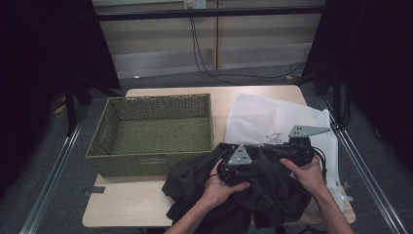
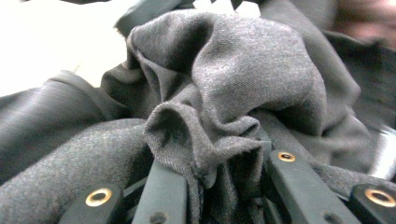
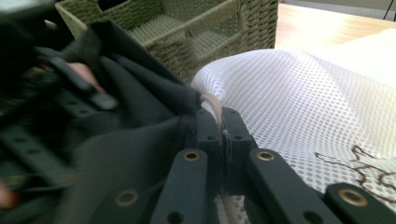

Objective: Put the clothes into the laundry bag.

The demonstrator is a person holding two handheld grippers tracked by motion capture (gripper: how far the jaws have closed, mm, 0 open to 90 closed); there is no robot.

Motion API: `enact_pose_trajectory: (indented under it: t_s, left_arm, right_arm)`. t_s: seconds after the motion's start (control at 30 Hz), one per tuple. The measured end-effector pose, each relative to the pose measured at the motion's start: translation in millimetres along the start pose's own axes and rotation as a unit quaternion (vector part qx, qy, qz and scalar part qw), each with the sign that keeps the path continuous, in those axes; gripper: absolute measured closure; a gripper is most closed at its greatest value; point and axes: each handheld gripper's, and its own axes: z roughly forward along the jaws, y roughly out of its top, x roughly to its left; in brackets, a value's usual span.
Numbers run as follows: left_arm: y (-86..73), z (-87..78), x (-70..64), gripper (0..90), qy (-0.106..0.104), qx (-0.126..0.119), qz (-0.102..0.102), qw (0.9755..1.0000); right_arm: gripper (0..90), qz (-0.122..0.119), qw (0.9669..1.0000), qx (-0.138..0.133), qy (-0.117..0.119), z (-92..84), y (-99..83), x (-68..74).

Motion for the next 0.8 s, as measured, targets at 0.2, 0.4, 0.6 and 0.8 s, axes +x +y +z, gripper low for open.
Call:
enact_pose_trajectory:
  t_s: [0.2,0.4,0.6,0.8]
  left_arm:
    - [-3.3,18.8,10.7,75.9,0.066,-0.004,-0.060,0.9960]
    - [0.6,23.6,15.0,75.6,0.086,-0.026,-0.091,0.9918]
    - [-12.7,40.1,14.7,69.1,0.106,-0.001,-0.083,0.9908]
    - [-11.2,29.0,11.8,49.8,0.050,-0.019,-0.091,0.9944]
  right_arm:
    - [88.9,-0.005,0.9999,0.001,0.010,0.3,-1.2,7.5]
    - [88.9,-0.001,0.9997,-0.007,0.022,-7.7,1.0,14.2]
    - [88.8,0.005,0.9998,0.008,0.019,-2.8,-9.3,12.1]
    - [88.6,0.019,0.9997,0.014,0.008,0.1,-22.1,1.7]
